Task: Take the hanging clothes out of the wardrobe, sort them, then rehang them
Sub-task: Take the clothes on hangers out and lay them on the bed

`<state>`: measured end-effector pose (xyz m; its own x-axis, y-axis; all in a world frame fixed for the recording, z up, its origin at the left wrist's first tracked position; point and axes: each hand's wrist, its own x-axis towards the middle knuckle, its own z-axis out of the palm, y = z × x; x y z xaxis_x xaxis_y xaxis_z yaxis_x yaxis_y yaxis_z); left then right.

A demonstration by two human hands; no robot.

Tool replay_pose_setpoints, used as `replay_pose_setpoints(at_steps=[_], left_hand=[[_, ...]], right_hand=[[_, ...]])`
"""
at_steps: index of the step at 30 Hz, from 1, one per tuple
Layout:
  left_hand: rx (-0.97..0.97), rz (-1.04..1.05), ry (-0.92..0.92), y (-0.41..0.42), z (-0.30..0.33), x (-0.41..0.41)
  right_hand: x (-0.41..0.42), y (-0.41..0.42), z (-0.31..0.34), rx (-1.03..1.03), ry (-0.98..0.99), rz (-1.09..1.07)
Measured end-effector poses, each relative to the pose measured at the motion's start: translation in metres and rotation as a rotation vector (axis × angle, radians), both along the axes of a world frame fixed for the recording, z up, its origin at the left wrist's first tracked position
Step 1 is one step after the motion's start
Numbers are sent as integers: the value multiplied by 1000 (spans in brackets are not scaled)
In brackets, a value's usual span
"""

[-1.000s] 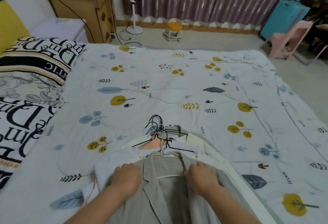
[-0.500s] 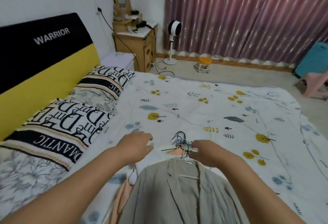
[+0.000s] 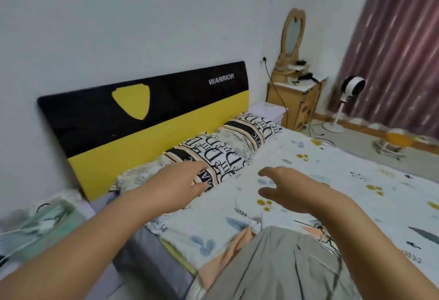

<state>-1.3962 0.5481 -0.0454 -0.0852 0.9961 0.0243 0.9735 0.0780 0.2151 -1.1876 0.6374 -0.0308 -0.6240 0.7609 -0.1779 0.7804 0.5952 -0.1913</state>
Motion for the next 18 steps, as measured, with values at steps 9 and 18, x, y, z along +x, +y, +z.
replay_pose_setpoints(at_steps=[9,18], left_hand=[[-16,352,42,-155,30,-93],[-47,627,92,-337,53,-191]], right_hand=[[-127,-102,25,39,64,350],[-285,-243,40,67,145,646]])
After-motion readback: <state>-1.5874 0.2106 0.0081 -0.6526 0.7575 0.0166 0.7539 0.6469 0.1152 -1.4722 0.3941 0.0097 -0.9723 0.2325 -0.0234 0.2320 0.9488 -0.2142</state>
